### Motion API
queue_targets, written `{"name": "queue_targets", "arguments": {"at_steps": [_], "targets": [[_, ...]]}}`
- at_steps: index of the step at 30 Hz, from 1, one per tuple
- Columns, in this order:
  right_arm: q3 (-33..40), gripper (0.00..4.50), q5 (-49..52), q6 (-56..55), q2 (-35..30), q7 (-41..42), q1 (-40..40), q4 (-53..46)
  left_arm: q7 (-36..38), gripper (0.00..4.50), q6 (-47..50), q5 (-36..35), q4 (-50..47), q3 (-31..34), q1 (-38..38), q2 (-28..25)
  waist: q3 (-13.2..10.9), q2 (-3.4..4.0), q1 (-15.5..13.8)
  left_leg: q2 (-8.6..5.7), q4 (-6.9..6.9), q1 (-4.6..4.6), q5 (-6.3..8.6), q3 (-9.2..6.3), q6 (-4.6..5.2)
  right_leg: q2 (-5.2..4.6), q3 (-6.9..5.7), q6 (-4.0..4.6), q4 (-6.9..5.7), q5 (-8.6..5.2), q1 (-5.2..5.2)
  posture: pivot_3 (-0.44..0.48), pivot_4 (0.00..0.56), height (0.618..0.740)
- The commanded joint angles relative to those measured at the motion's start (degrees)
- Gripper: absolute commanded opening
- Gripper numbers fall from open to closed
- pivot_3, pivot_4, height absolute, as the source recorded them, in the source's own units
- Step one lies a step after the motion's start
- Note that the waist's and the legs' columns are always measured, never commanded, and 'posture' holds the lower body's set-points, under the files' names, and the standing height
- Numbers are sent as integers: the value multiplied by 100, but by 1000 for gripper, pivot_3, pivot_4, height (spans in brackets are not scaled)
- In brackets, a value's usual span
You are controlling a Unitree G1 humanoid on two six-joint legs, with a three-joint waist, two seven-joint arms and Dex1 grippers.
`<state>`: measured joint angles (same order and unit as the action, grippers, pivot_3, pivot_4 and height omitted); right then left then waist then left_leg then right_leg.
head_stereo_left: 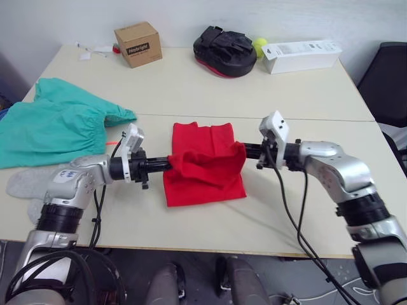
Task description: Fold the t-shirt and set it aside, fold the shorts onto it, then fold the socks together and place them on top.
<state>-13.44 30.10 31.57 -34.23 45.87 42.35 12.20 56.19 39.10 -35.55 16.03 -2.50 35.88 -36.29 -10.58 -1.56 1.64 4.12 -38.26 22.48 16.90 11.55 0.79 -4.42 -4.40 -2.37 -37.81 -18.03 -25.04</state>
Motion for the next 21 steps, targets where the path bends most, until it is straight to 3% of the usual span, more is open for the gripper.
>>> {"name": "queue_targets", "arguments": {"at_steps": [1,13,16,21], "targets": [[181,0,-534,-219,196,-235,314,508,-427,39,-195,185,381,341,292,292,0,0,3,0,-1,8,0,2,1,0,1,-2,-2,1,-9,0,150,740],[706,0,-926,-282,1060,-470,709,1398,-1162,39,-60,335,1206,1031,543,760,0,0,109,1,-1,12,-33,11,-13,3,16,-6,-39,8,-32,0,150,740],[910,754,-1017,-267,1194,-721,787,1583,-1031,0,-96,406,1182,1018,524,769,0,0,137,-2,0,11,-39,10,-15,-1,16,-6,-49,9,-34,0,150,740],[1116,2533,-1122,-381,1228,-817,727,1540,-1250,1347,-394,532,1047,1154,488,867,0,0,158,-4,4,12,-40,11,-16,-2,17,-6,-49,9,-36,0,150,740]]}}
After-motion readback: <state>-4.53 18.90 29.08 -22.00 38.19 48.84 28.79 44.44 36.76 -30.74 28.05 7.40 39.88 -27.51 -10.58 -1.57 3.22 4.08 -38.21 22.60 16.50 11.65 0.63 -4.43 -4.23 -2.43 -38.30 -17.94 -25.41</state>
